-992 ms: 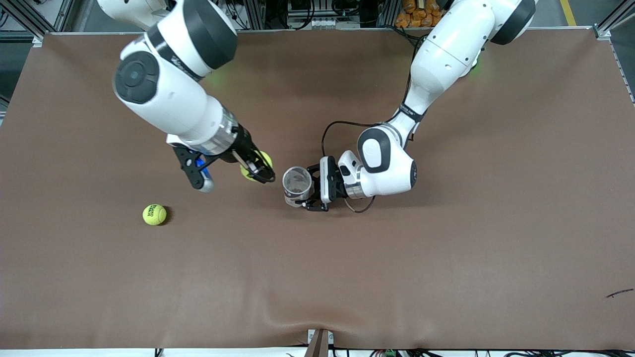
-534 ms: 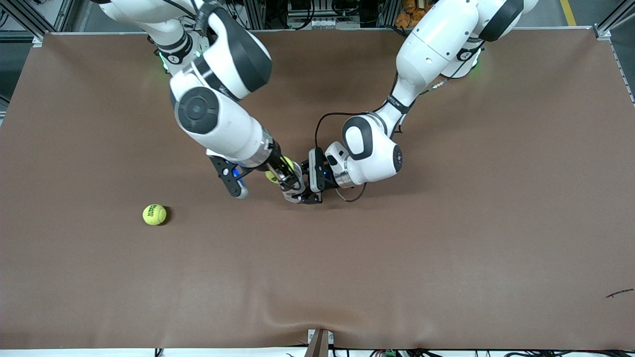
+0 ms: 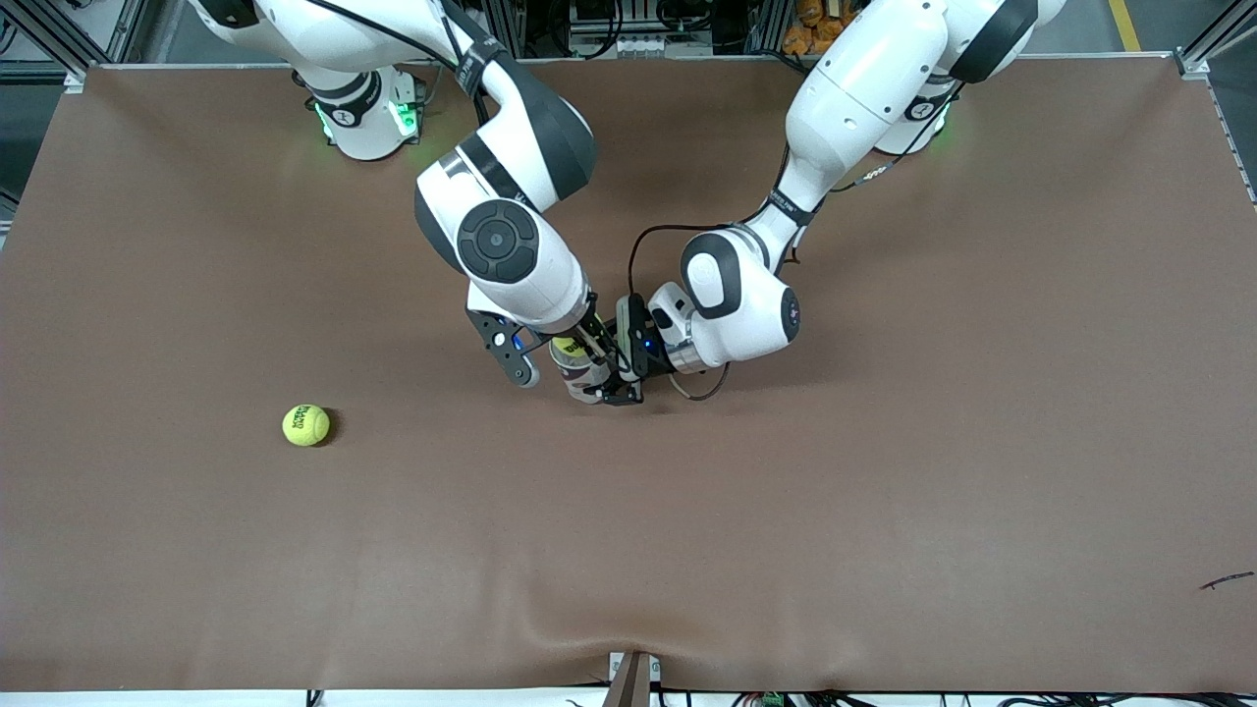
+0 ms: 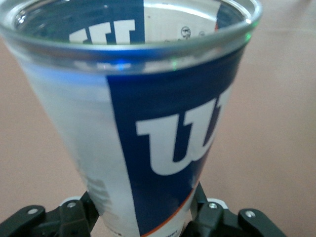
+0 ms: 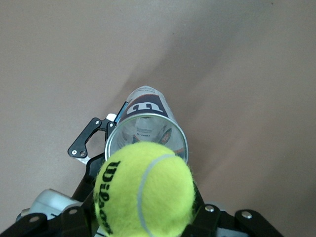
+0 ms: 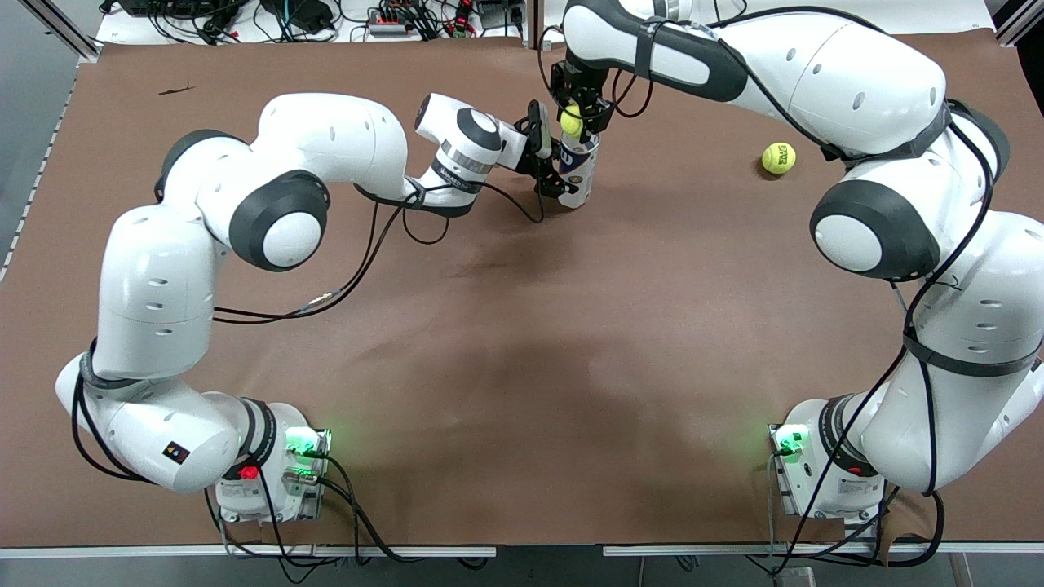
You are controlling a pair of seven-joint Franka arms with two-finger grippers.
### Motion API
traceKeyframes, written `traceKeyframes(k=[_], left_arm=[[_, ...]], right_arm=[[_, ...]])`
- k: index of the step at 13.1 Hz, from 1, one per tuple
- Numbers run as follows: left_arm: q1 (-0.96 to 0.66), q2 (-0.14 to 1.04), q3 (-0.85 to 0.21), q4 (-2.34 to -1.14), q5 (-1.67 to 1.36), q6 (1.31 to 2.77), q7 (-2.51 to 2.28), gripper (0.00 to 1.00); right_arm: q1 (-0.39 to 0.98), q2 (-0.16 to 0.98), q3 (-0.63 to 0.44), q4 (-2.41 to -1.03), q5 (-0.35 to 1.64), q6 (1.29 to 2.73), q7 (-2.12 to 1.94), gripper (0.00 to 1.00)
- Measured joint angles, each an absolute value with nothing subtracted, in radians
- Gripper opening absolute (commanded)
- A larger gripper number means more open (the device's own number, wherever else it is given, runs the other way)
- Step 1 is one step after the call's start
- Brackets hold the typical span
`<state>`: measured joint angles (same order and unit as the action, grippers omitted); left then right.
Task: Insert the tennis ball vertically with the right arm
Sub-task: 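Open the right gripper to drop the ball into the tube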
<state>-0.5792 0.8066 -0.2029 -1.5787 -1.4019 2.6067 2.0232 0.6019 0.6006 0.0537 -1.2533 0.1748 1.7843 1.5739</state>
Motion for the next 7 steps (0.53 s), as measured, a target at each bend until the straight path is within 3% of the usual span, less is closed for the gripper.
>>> traceKeyframes(k=[3,7], left_arm=[[-0.578,0.808,-0.203,-1.582,-1.451,2.607,2.071,0.73],[-0.577,0.809,-0.203,-1.585,-1.496,2.606,2.128,0.73]], right_arm=[[0.602,0.602,0.048,-1.253,0.175,1.782,1.579,0.71],[0.602,0.606,0.045,-1.253,0.175,1.781,1.582,0.71]])
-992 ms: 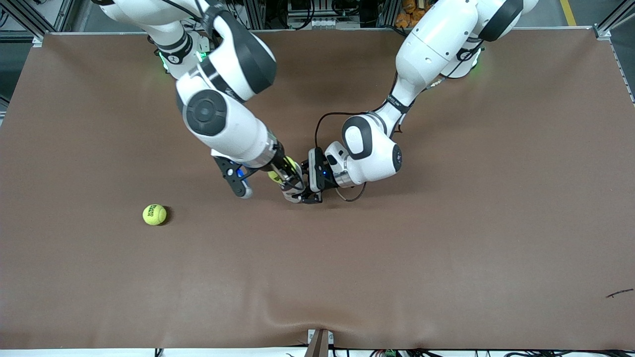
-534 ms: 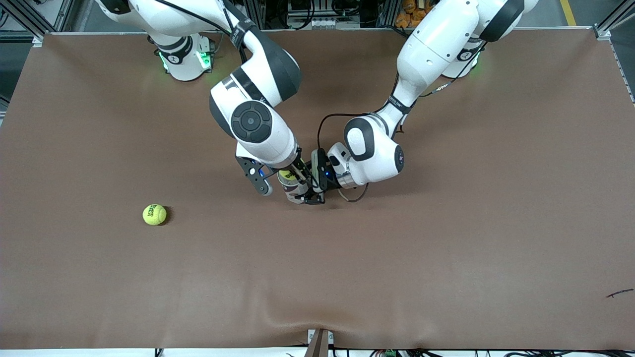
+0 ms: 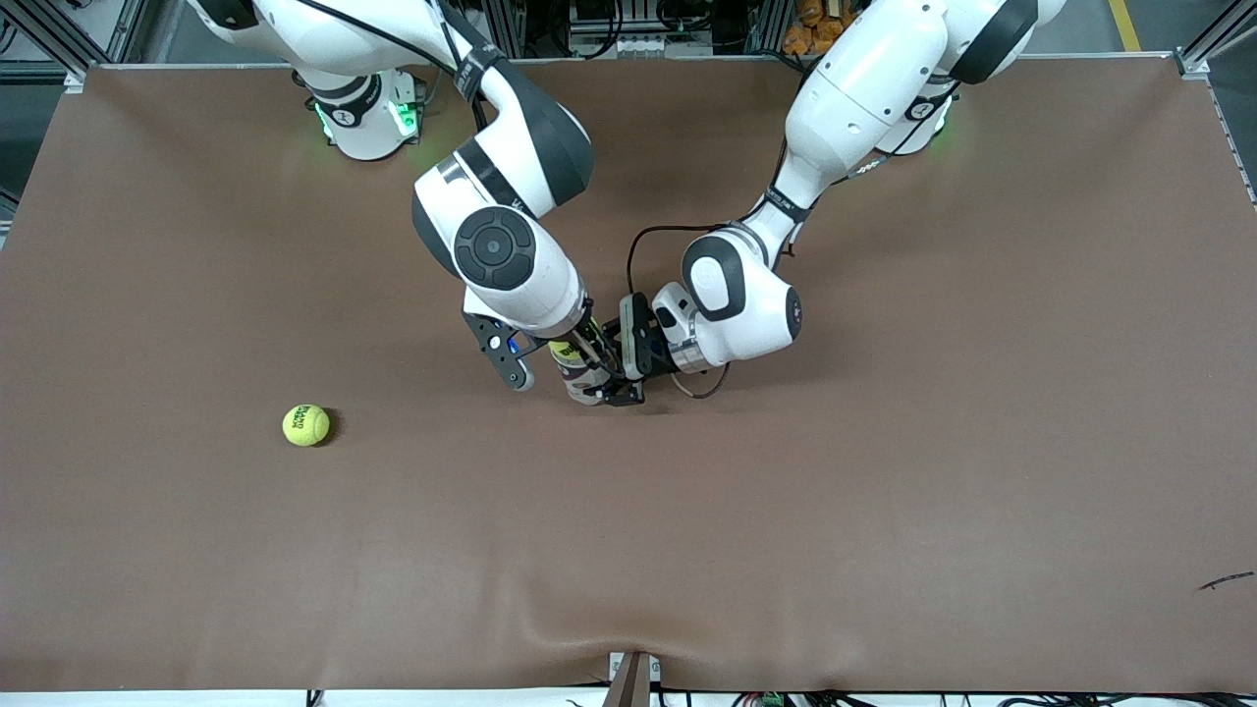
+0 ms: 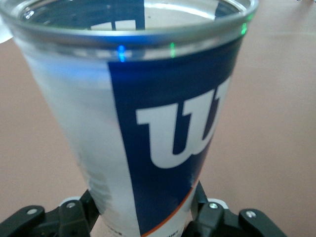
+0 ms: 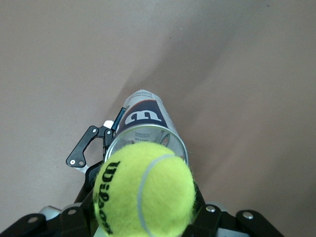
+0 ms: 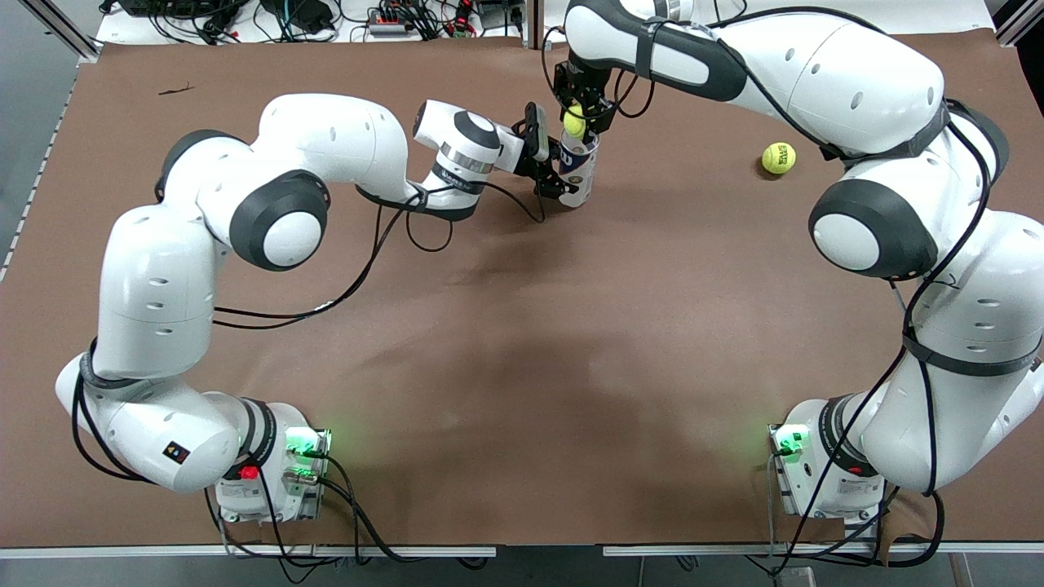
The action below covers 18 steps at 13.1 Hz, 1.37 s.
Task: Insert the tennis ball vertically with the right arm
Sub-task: 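Open the right gripper to drop the ball into the tube, then move the right gripper to the second tennis ball and grasp it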
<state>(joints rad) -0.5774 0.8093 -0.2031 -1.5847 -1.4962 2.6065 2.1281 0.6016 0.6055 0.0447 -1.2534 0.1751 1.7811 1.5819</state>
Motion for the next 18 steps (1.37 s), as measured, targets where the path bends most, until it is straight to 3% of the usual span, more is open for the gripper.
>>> traceKeyframes(k=[1,3,13,18], left_arm=[[-0.577,0.809,-0.203,-1.585,-1.496,2.606,2.128,0.73],[-0.577,0.809,-0.203,-1.585,-1.496,2.606,2.128,0.73],[-0.577,0.809,-0.203,-1.585,-1.497,2.607,2.130,0.74],[-0.577,0.810,-0.203,-1.585,-1.497,2.607,2.130,0.74]], right_arm=[[0.602,0.609,0.045,-1.253,0.175,1.781,1.582,0.71],[0.602,0.613,0.045,-1.254,0.175,1.781,1.582,1.00],[0.587,0.609,0.034,-1.246,0.173,1.755,1.588,1.00],[0.370,0.576,0.020,-1.238,0.168,1.635,1.244,1.00]])
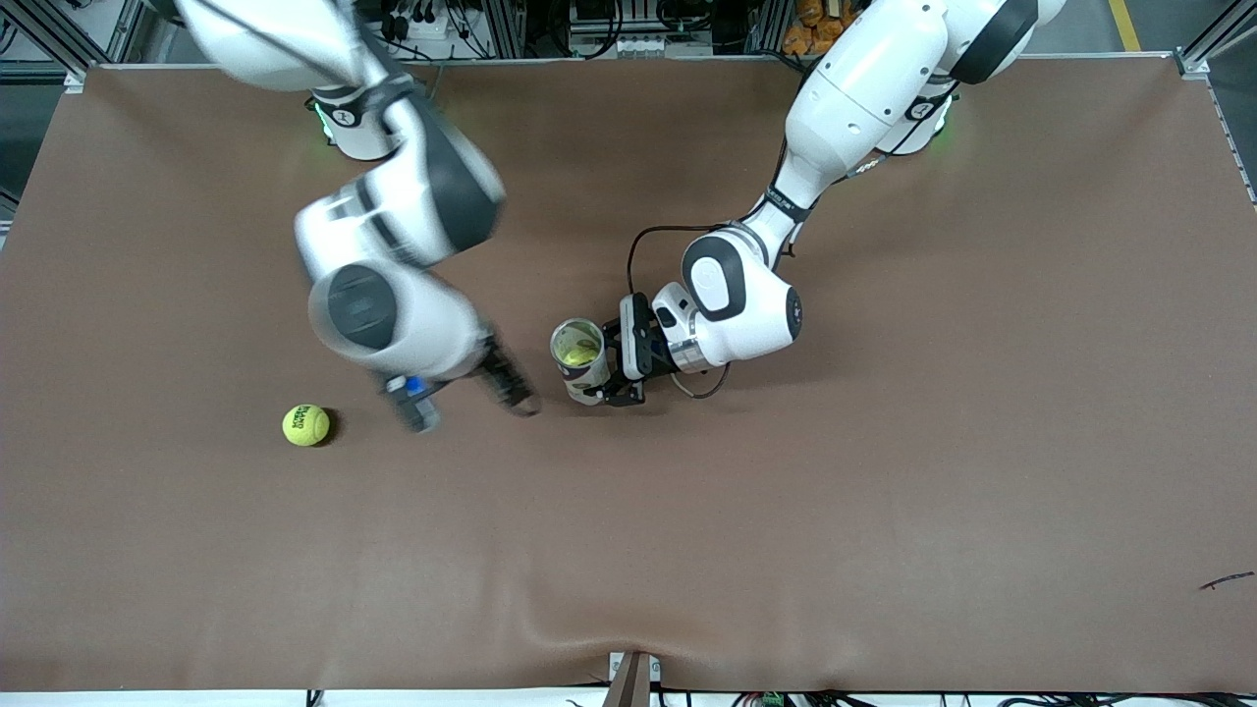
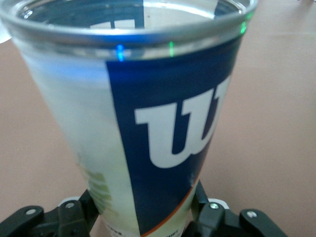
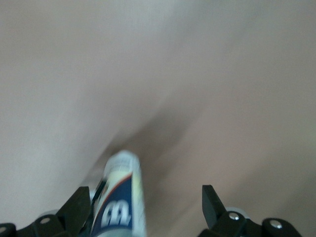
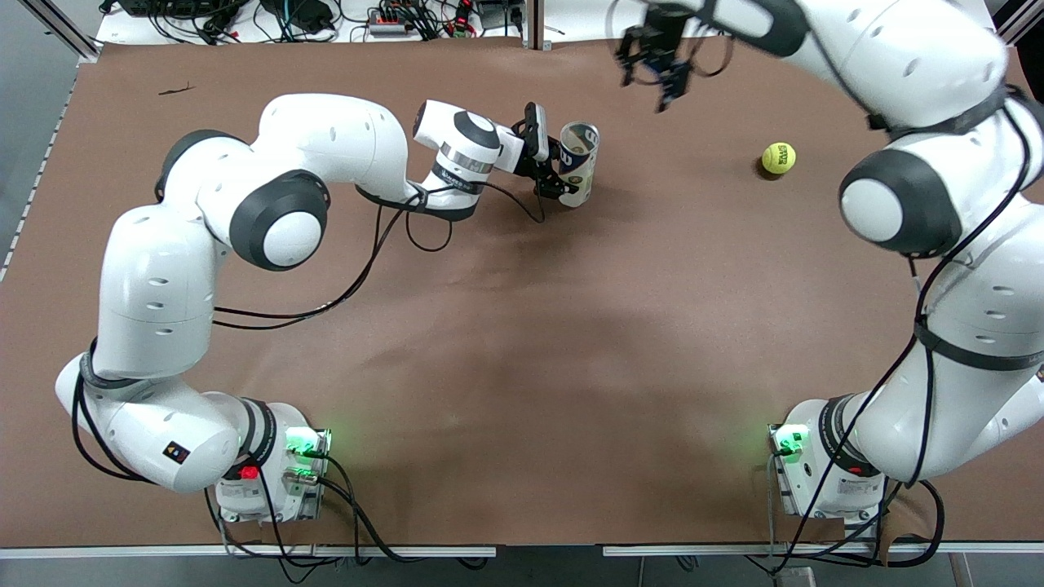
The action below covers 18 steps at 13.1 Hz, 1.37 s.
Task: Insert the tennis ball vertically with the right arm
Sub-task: 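Move the right gripper to the second tennis ball and grasp it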
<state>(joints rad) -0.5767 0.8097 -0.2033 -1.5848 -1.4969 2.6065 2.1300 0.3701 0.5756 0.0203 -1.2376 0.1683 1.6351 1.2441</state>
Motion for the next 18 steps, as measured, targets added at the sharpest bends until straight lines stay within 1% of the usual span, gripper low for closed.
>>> traceKeyframes(k=[3,6,9,11,16,18], left_arm=[[-0.577,0.810,-0.203,-1.585,-1.497,2.607,2.130,0.74],[-0.576,0.810,-0.203,-1.585,-1.497,2.607,2.130,0.74],[-0.576,0.810,-0.203,-1.585,-1.497,2.607,2.130,0.74],[-0.576,0.810,-0.203,-1.585,-1.497,2.607,2.130,0.74],[-0.576,0.810,-0.203,-1.585,-1.497,2.607,2.130,0.74],[-0.576,0.810,-0.203,-1.585,-1.497,2.607,2.130,0.75]], right_arm=[[0.218,0.587,0.019,-1.250,0.157,1.625,0.940,1.00],[0.118,0.620,0.019,-1.297,0.079,1.637,0.682,1.00],[0.035,0.643,0.019,-1.406,0.063,1.761,0.469,1.00],[0.014,0.644,0.019,-1.475,0.056,1.835,0.401,1.00],[-0.048,0.646,0.019,-1.536,0.034,1.931,0.117,1.00],[-0.073,0.653,0.019,-1.608,0.034,2.036,0.041,1.00]])
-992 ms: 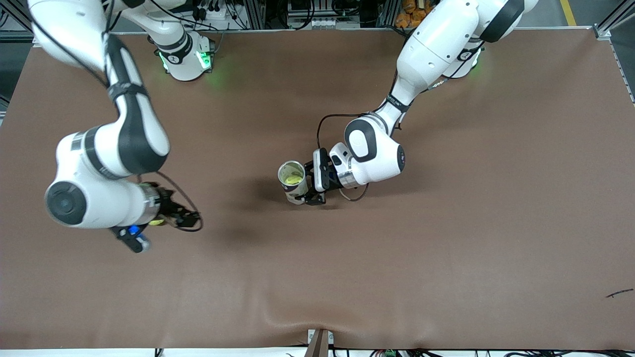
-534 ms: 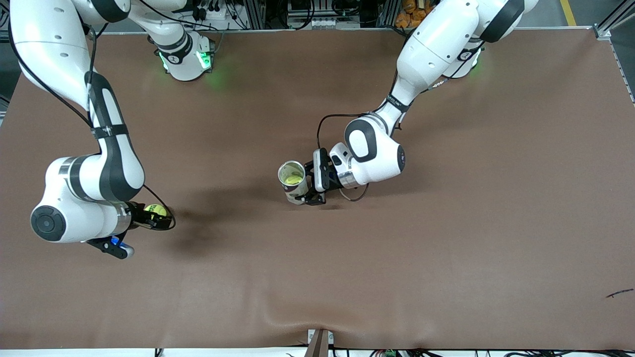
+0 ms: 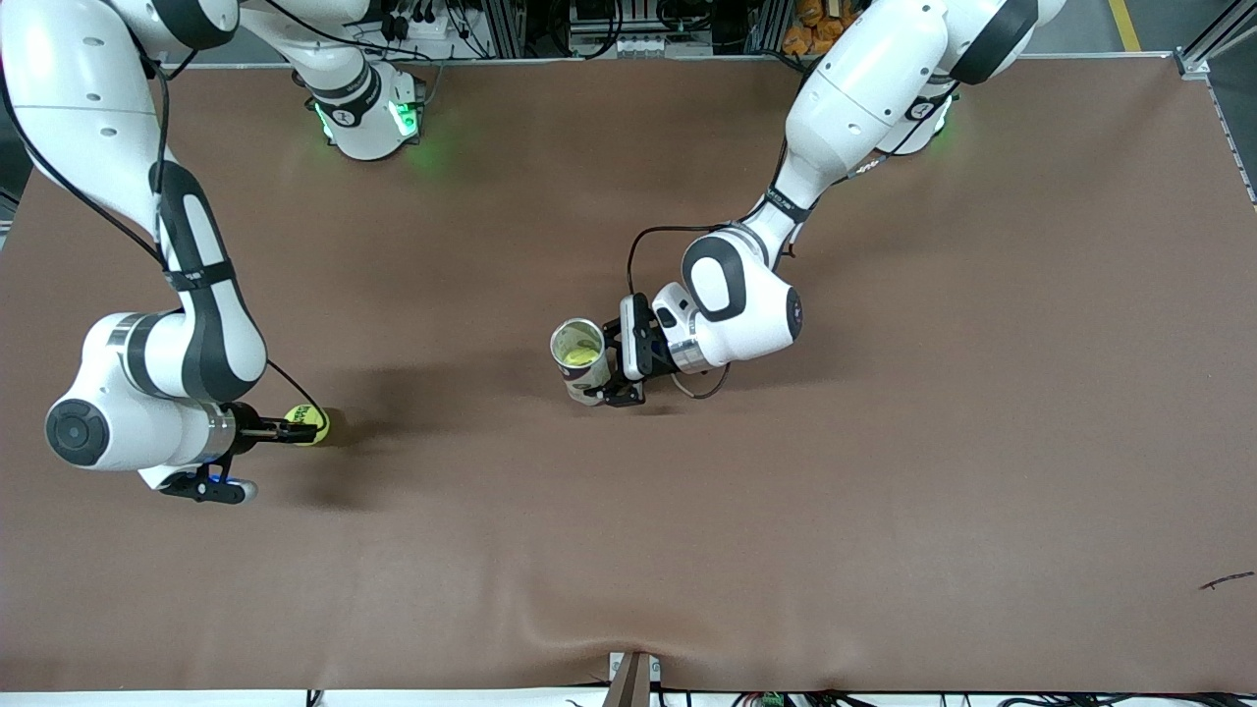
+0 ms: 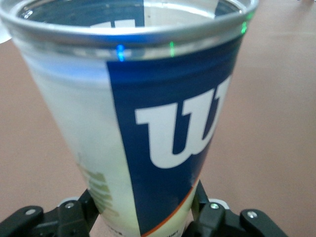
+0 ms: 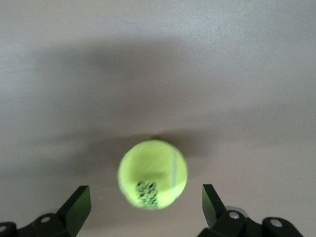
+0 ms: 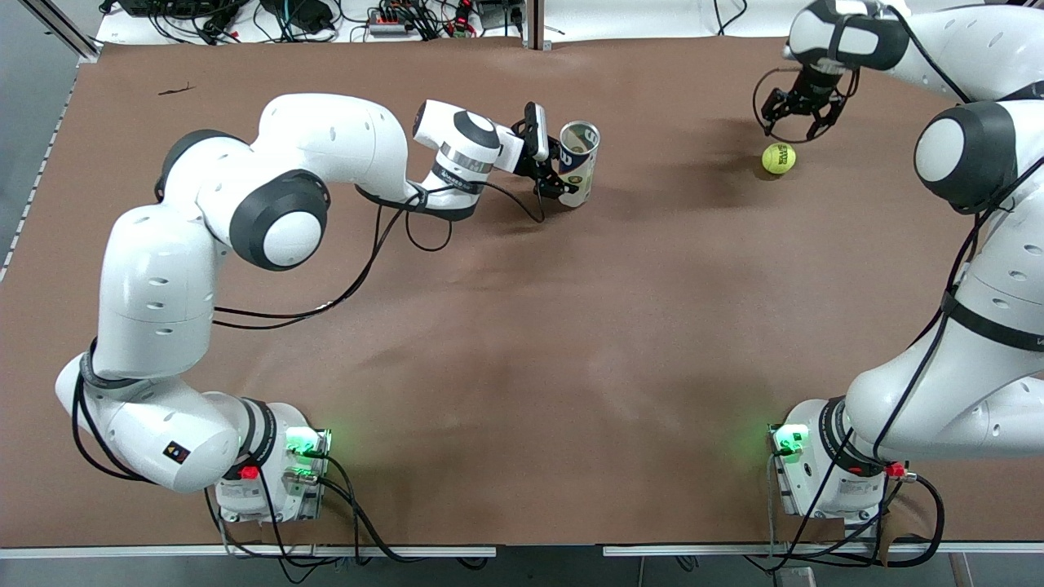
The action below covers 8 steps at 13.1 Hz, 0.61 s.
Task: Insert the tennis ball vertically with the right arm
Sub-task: 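Move the right gripper to the second tennis ball and grasp it, then lift the second ball with the right gripper over the tube rim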
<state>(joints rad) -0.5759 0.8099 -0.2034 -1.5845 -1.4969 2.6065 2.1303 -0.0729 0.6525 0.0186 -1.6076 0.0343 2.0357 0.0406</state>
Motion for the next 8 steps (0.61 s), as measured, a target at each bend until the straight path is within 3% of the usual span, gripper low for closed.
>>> traceKeyframes(k=[2,6,7,8], left_arm=[[-0.576,0.810,-0.203,-1.585,-1.497,2.606,2.130,0.75],[-0.576,0.810,-0.203,-1.585,-1.497,2.606,2.130,0.75],[-0.576,0.810,-0.203,-1.585,-1.497,2.606,2.130,0.75],[-0.576,0.810,-0.203,-1.585,-1.497,2.606,2.130,0.75]], right_arm=[[-0.075,0.663,0.022,-1.679,0.034,2.125,0.028,1.00],[-0.075,0.665,0.027,-1.704,0.036,2.148,0.050,1.00],[-0.075,0.665,0.027,-1.704,0.036,2.148,0.060,0.92],[-0.075,0.665,0.027,-1.704,0.037,2.148,0.071,0.73]])
